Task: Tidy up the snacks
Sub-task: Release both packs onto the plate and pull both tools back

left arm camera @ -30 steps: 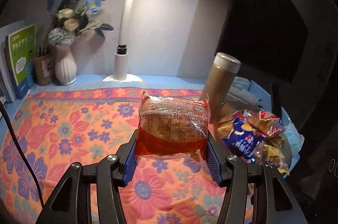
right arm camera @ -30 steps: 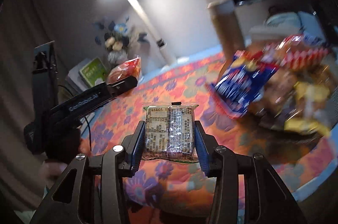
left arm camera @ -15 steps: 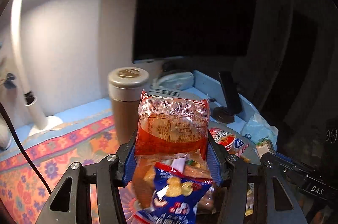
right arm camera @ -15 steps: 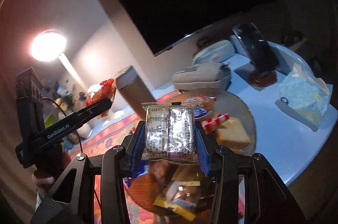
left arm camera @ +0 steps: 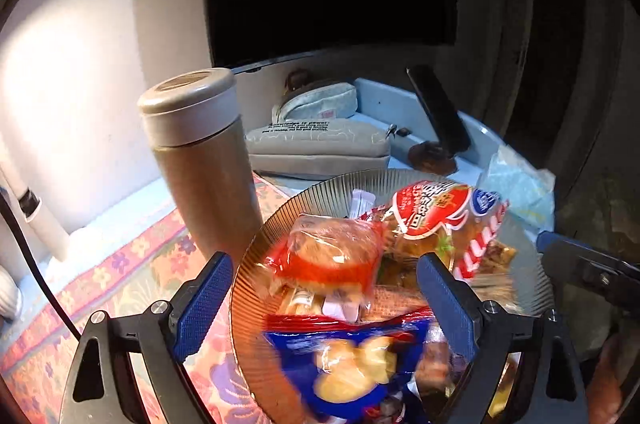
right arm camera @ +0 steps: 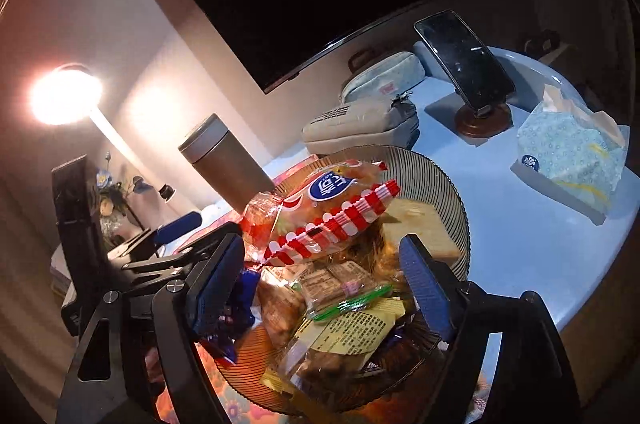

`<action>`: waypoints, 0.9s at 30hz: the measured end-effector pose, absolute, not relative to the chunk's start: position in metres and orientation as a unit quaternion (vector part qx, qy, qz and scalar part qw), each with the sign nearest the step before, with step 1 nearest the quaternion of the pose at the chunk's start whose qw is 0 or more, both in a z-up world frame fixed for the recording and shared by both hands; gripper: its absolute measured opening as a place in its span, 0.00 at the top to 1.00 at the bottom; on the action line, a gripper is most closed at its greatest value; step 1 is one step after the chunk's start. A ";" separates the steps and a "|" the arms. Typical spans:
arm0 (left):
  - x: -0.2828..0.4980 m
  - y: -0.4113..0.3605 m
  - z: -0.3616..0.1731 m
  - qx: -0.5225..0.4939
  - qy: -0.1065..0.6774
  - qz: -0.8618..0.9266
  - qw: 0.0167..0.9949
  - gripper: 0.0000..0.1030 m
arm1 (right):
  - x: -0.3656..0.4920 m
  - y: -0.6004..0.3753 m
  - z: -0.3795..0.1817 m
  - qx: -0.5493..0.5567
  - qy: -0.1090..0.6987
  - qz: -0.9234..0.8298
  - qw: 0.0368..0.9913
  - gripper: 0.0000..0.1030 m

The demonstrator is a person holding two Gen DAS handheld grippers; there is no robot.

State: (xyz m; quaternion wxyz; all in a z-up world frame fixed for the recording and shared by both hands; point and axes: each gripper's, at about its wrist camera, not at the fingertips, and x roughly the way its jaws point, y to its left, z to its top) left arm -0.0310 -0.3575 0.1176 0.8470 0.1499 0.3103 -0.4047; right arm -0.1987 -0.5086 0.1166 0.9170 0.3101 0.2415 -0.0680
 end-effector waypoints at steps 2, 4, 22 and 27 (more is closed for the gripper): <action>-0.028 -0.347 0.121 0.132 0.315 -0.409 0.846 0.11 | -0.200 -0.508 0.119 0.311 0.238 -0.067 0.918 0.22; -0.026 -0.335 0.124 0.111 0.319 -0.410 0.847 0.11 | -0.201 -0.504 0.122 0.307 0.233 -0.066 0.920 0.22; -0.045 -0.175 0.137 -0.010 0.329 -0.328 0.885 0.11 | -0.193 -0.401 0.157 0.227 0.243 0.002 0.943 0.22; -0.053 -0.108 0.138 -0.014 0.326 -0.275 0.904 0.11 | -0.182 -0.355 0.164 0.194 0.253 0.032 0.947 0.22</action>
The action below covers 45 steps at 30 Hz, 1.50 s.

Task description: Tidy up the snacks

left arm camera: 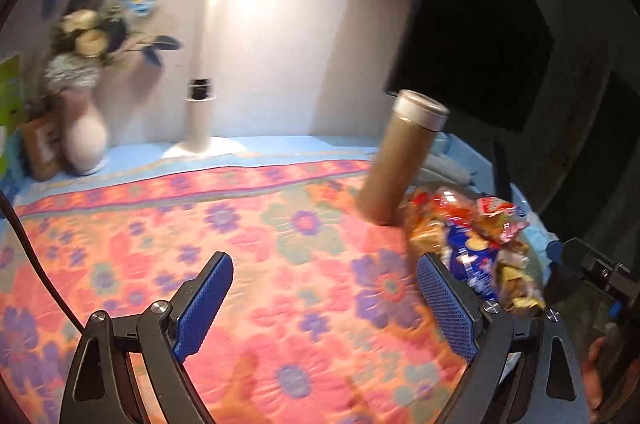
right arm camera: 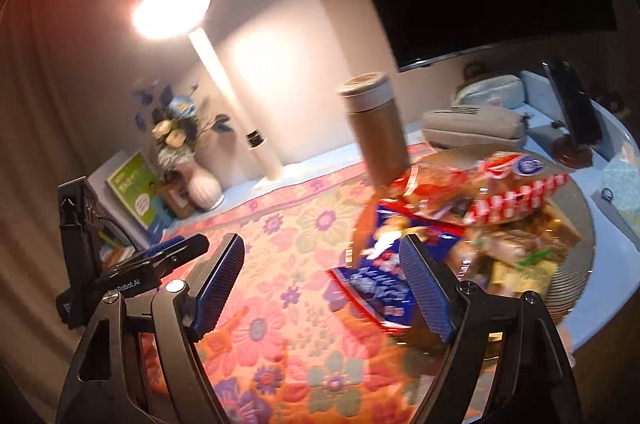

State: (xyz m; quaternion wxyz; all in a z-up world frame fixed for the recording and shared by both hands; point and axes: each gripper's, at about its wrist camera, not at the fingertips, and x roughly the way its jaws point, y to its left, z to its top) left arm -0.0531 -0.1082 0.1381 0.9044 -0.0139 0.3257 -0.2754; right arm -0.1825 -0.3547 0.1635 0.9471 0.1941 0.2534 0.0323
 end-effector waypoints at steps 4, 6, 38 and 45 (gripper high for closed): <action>-0.061 -0.049 0.144 -0.026 0.313 -0.222 0.923 0.11 | -0.164 -0.311 0.163 0.174 0.269 0.069 0.945 0.22; -0.064 -0.016 0.145 -0.031 0.307 -0.191 0.932 0.11 | -0.152 -0.287 0.161 0.160 0.280 0.089 0.942 0.22; 0.001 0.032 0.030 0.005 0.350 -0.014 0.937 0.01 | -0.008 -0.185 0.041 0.045 0.365 0.021 0.930 0.22; 0.007 0.050 0.025 -0.048 0.368 -0.014 0.928 0.01 | -0.008 -0.184 0.038 0.042 0.375 0.016 0.926 0.22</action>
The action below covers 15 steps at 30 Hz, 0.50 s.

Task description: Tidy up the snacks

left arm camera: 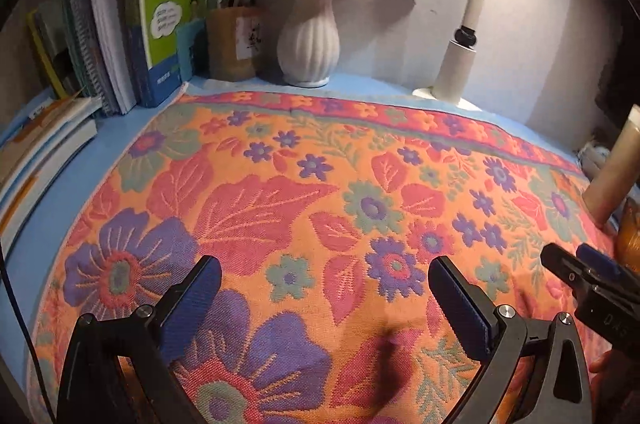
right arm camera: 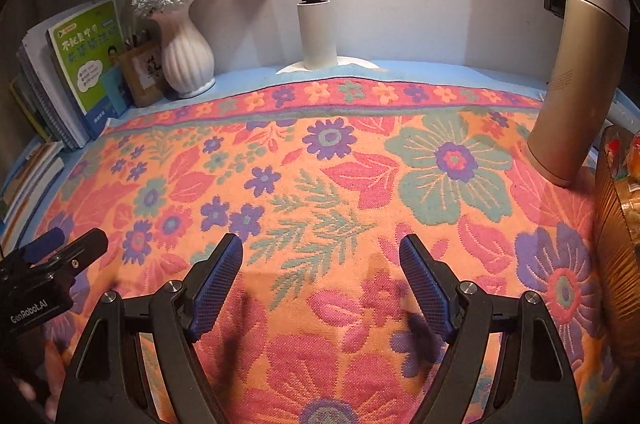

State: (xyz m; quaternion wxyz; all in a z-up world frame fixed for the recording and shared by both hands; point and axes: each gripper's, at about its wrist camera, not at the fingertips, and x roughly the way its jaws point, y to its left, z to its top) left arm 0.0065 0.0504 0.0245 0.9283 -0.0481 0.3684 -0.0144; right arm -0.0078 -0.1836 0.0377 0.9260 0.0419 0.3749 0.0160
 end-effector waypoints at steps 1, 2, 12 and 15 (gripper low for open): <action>0.006 0.052 0.025 -0.053 0.367 -0.012 0.929 0.01 | -0.008 -0.182 0.038 0.039 0.375 0.015 0.926 0.21; 0.006 0.052 0.025 -0.055 0.367 -0.011 0.929 0.01 | -0.007 -0.182 0.038 0.036 0.375 0.014 0.926 0.21; 0.005 0.043 0.025 -0.018 0.363 0.002 0.931 0.01 | -0.006 -0.176 0.036 0.013 0.378 0.008 0.926 0.19; 0.006 0.044 0.025 -0.020 0.366 0.001 0.930 0.01 | -0.006 -0.177 0.035 0.015 0.380 0.006 0.925 0.18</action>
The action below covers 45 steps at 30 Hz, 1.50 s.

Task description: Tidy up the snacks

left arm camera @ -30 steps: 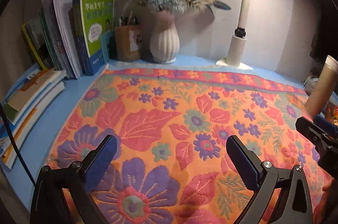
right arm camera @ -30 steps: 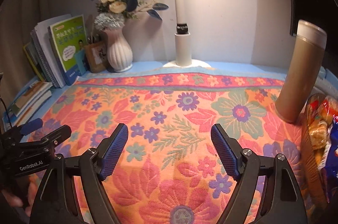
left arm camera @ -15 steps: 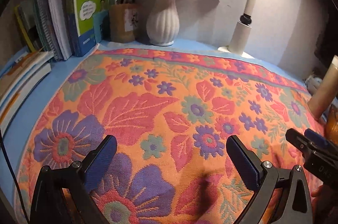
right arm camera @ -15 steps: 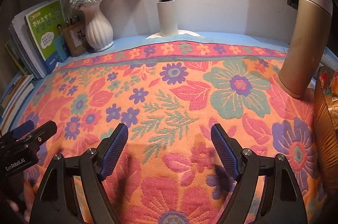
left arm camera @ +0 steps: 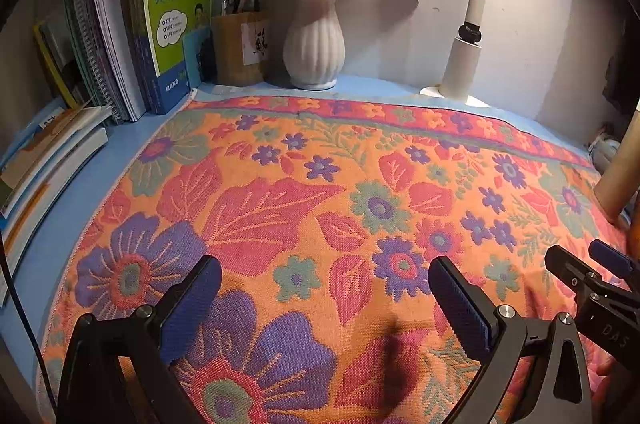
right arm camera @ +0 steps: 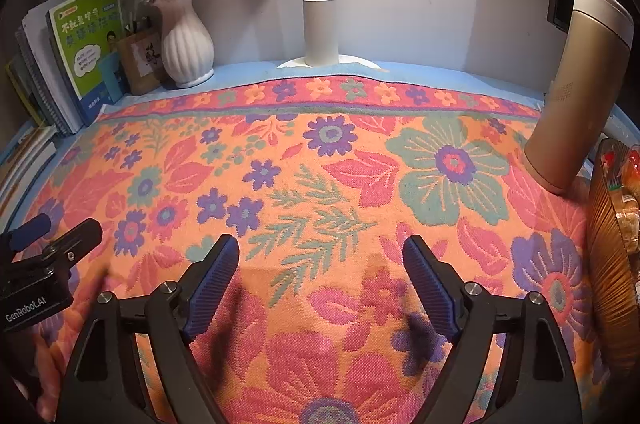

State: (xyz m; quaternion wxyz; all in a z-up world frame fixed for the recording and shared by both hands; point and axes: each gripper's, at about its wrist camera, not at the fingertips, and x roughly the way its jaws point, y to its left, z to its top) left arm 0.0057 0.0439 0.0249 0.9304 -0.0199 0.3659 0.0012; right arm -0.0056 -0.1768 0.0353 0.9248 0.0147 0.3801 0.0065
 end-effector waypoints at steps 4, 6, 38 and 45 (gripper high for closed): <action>0.006 0.044 0.025 -0.021 0.366 0.001 0.930 0.01 | -0.005 -0.177 0.035 0.016 0.383 0.004 0.923 0.18; 0.006 0.044 0.025 -0.020 0.366 0.000 0.930 0.01 | -0.005 -0.177 0.034 0.015 0.383 0.004 0.923 0.18; 0.008 0.045 0.024 -0.020 0.369 -0.001 0.929 0.01 | -0.003 -0.177 0.033 0.008 0.387 -0.001 0.922 0.16; 0.007 0.045 0.024 -0.020 0.369 0.000 0.929 0.01 | -0.003 -0.177 0.033 0.007 0.386 -0.001 0.922 0.16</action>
